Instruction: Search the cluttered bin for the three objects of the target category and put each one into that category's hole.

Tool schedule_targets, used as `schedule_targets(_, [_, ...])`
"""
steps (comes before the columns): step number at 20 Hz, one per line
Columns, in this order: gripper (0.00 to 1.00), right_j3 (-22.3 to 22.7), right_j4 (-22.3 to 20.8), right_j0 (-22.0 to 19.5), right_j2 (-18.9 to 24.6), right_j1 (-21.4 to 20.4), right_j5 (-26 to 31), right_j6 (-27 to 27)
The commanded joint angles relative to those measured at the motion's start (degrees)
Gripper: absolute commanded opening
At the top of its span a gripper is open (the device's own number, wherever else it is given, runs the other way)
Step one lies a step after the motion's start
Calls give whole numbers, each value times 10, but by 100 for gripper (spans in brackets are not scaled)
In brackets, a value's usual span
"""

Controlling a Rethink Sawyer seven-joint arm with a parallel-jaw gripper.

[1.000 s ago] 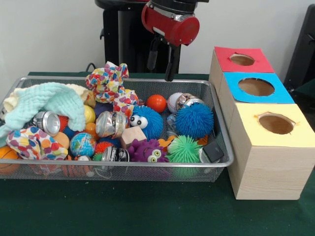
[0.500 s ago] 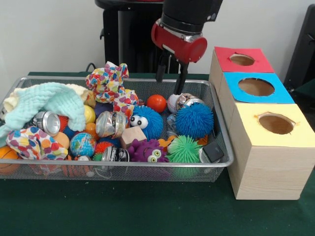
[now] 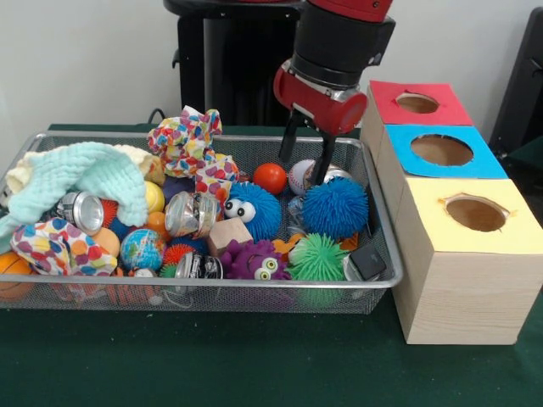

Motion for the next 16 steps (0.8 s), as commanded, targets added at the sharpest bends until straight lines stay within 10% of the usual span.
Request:
schedule_targets(1, [100,-35,41,13,38,45,-40,124])
schedule_targets(16, [100,-54,107,42,38,100,-88,133])
